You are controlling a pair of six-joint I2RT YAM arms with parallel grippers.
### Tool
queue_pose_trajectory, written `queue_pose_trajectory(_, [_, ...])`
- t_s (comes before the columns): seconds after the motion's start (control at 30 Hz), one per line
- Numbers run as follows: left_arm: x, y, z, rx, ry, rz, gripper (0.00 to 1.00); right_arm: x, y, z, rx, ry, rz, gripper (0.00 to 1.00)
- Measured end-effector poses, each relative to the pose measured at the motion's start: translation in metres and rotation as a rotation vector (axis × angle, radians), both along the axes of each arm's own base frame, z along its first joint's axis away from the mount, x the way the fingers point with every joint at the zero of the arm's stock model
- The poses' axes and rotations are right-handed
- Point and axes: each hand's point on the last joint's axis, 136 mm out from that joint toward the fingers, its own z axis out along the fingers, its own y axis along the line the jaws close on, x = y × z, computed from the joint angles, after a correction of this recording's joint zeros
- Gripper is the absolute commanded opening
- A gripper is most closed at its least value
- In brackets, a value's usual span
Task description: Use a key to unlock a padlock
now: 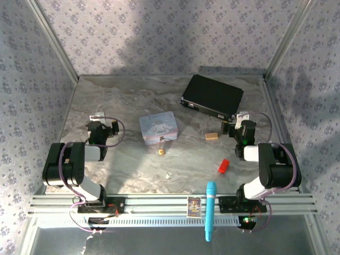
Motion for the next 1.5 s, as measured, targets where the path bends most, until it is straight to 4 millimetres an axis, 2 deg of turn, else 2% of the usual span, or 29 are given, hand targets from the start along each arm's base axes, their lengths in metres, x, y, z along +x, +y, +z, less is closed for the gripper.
queue_pose_trajectory(1.5, [-0.0012,-0.0003,0.0029,0.002,-0.001,0.001,1.0,-0.0004,-0.0023,0.0004,0.007,0.0,0.0,0.99])
